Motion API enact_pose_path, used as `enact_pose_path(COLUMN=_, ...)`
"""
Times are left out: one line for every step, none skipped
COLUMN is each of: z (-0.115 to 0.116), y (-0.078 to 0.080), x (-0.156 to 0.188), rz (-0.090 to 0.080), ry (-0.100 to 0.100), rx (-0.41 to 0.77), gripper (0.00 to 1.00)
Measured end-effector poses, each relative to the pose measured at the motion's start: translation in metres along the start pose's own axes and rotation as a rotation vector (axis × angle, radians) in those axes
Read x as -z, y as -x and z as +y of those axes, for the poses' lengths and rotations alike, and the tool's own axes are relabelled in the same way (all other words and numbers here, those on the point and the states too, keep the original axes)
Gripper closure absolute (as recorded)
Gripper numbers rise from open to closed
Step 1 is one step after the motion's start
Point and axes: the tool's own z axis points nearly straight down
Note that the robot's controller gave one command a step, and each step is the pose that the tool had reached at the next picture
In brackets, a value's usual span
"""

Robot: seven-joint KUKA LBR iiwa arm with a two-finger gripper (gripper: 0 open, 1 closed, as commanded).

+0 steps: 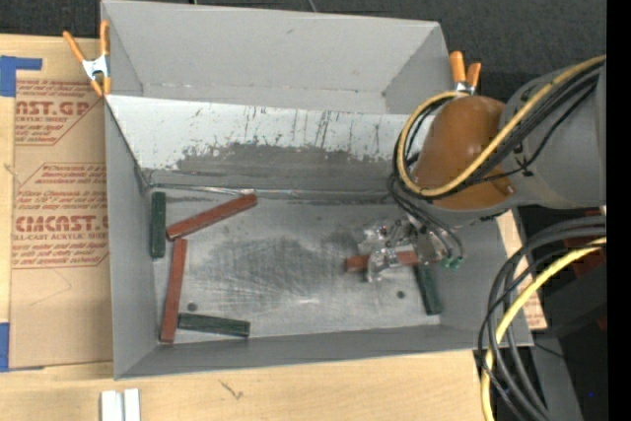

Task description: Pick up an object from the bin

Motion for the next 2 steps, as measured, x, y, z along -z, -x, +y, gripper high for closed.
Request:
enact_pose_path(z=0.000, y=0.000, x=0.000, rz=-0.002, ry=0.000, rx=0.001, gripper=1.00)
enact_pose_path(z=0.004, y=0.009, x=0.154, rz=-0.008, ry=-0.001, rx=0.090, gripper=1.00)
